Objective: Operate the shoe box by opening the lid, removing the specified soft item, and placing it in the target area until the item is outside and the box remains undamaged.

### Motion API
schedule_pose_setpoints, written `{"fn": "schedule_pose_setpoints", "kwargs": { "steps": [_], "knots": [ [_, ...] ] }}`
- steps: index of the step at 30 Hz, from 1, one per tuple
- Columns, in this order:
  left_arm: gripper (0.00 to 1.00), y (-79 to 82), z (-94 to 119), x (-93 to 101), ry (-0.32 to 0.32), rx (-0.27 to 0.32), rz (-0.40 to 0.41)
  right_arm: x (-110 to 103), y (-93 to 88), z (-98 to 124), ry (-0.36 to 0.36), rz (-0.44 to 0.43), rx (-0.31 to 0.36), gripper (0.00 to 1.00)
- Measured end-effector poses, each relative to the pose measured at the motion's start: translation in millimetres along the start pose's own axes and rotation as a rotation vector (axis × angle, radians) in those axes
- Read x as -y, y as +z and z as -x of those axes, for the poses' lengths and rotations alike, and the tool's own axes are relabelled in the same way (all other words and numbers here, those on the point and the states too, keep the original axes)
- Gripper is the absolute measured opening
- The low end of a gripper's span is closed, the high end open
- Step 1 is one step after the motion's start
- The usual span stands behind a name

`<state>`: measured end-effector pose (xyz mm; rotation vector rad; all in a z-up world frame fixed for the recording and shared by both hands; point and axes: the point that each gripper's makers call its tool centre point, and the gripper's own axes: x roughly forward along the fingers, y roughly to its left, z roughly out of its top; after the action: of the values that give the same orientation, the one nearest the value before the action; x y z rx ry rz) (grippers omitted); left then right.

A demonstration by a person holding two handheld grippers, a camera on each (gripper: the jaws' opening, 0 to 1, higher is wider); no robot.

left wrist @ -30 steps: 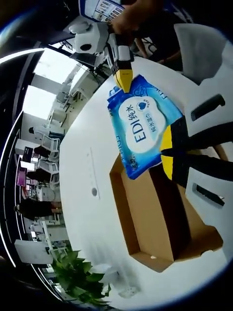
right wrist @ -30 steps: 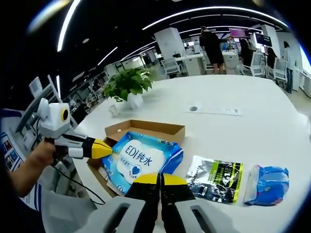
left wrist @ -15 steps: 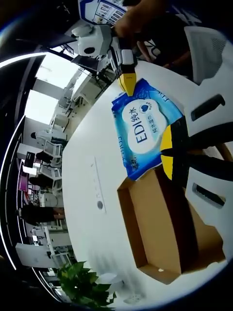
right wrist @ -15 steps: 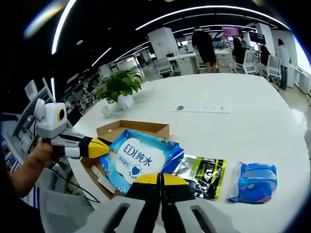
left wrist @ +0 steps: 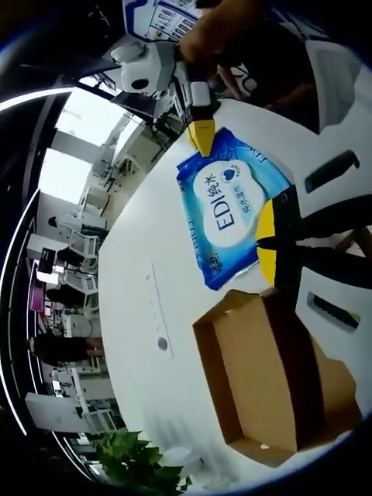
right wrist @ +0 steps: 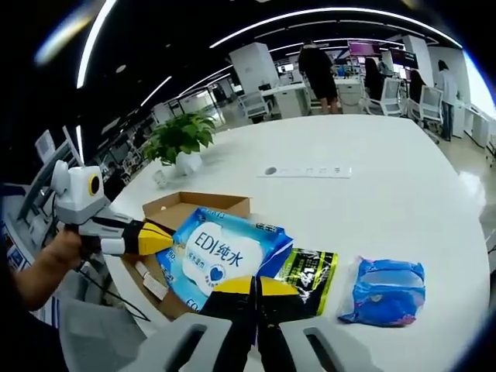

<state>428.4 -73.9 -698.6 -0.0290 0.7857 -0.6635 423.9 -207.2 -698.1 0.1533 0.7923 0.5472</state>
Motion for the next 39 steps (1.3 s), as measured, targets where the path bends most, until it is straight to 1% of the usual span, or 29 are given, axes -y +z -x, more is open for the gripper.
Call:
{"fn": "schedule_pose_setpoints", "kwargs": {
  "steps": [4,10,13,18,22,26,28,31,34,39],
  "knots": [
    [0.0,-1.9,-9.3,6.1,-0.002,-0.004,-0.003,9.2,-1.4,-0.4,-0.005,0.006,-0.002,0.0],
    [0.0,-6.3,-25.0,6.3,-0.003,-0.011,0.013,25.3,-5.5,-7.0,-0.013,0.013,-0.009,0.0],
    [0.0,-9.1,-37.3,3.8,0.0,-0.015,0.025,33.0,-9.2,-12.1,-0.019,0.018,-0.017,0.0],
    [0.0,-16.4,-51.6,0.9,0.009,-0.023,0.035,45.5,-15.6,-21.5,-0.03,0.033,-0.03,0.0],
    [0.0,-21.7,-63.3,-2.8,0.018,-0.035,0.043,54.2,-18.9,-28.5,-0.044,0.031,-0.028,0.0],
    [0.0,-26.7,-73.1,-4.5,0.025,-0.058,0.034,64.2,-24.9,-37.3,-0.067,0.046,-0.043,0.0],
    [0.0,-29.2,-77.6,-4.6,0.026,-0.074,0.018,68.2,-27.2,-40.3,-0.075,0.046,-0.047,0.0],
    [0.0,-32.7,-83.9,-4.7,0.02,-0.093,0.008,75.6,-30.7,-44.6,-0.097,0.05,-0.054,0.0],
    [0.0,-35.6,-89.2,-5.9,0.025,-0.116,-0.029,79.0,-33.4,-49.2,-0.108,0.06,-0.064,0.0],
    [0.0,-40.6,-96.3,-9.4,0.03,-0.142,-0.038,84.2,-36.8,-56.3,-0.127,0.075,-0.079,0.0]
  ]
}}
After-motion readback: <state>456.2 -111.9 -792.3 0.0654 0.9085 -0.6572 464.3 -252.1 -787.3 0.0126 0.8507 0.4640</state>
